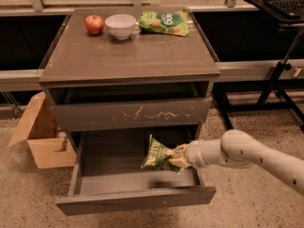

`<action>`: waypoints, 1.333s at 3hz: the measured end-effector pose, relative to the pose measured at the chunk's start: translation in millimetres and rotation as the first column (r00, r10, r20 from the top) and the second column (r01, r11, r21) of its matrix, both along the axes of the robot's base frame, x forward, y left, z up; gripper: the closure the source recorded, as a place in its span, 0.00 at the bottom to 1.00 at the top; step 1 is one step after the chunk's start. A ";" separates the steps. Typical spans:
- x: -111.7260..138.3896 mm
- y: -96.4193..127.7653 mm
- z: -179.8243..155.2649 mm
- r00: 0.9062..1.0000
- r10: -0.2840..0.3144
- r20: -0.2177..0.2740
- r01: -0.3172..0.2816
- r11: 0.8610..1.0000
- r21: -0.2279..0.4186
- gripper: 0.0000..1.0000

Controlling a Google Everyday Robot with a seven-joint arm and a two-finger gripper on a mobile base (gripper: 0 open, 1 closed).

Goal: Place green jalapeno chip bag into middle drawer

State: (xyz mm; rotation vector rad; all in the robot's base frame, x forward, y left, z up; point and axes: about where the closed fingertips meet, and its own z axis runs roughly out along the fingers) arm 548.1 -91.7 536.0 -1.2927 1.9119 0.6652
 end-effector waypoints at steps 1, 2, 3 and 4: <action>9.6 -10.0 -38.9 0.998 -0.057 -0.025 0.058 0.998 0.025 0.84; 18.5 -17.4 -62.4 0.995 -0.089 -0.043 0.090 0.995 0.039 0.60; 24.6 -21.6 -79.1 0.993 -0.102 -0.063 0.105 0.993 0.045 0.37; 28.4 -23.1 -86.9 0.992 -0.106 -0.069 0.109 0.993 0.050 0.14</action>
Offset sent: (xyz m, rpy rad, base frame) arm 0.0309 -0.0317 -0.0891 0.0561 0.0581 -0.1359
